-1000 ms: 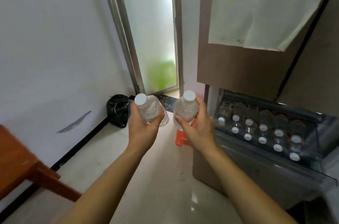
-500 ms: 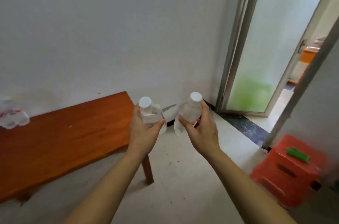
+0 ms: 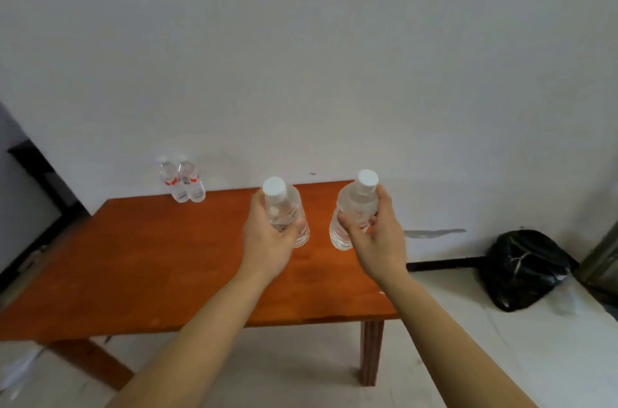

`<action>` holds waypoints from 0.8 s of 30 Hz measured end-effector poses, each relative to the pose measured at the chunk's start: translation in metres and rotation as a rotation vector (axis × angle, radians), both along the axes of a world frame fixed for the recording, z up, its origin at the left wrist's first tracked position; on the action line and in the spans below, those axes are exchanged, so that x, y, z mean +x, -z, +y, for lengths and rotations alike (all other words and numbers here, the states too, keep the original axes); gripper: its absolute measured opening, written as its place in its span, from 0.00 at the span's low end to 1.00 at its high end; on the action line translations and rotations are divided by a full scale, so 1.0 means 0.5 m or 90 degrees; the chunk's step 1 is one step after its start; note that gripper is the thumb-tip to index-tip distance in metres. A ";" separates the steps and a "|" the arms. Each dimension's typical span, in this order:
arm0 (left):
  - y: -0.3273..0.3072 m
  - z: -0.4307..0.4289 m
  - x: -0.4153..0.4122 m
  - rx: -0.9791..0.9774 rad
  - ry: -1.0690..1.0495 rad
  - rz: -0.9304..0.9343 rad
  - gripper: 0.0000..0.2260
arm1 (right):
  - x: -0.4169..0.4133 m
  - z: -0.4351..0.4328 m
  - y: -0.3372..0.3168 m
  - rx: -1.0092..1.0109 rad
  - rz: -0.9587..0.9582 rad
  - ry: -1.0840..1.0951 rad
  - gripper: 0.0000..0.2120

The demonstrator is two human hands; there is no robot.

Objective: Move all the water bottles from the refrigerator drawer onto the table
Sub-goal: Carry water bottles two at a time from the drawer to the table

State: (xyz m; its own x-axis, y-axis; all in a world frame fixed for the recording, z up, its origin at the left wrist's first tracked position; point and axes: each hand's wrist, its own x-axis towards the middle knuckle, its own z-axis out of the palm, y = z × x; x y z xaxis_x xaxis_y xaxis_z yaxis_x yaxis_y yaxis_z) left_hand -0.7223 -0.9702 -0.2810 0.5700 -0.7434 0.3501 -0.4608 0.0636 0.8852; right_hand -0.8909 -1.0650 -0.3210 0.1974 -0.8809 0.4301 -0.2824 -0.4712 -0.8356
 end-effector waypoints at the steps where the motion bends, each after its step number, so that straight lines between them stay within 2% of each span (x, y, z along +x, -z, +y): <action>1: -0.006 -0.024 0.024 0.005 -0.012 -0.006 0.29 | 0.028 -0.032 -0.004 0.004 -0.003 -0.016 0.36; 6: -0.012 -0.115 0.143 0.007 -0.075 -0.016 0.29 | 0.173 -0.170 -0.018 0.018 -0.011 -0.090 0.36; 14: 0.046 -0.207 0.344 0.032 -0.148 0.004 0.29 | 0.387 -0.286 0.028 0.044 0.041 -0.210 0.37; 24: 0.190 -0.419 0.703 0.114 -0.139 0.013 0.29 | 0.690 -0.463 0.129 0.122 0.125 -0.157 0.42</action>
State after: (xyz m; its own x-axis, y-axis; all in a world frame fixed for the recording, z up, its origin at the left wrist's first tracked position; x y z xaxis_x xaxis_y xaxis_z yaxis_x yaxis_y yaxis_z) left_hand -0.3706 -1.1796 -0.3758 0.7288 -0.6512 0.2117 -0.4289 -0.1931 0.8825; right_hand -0.5458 -1.2967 -0.3856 0.4758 -0.8578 0.1946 -0.3437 -0.3850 -0.8566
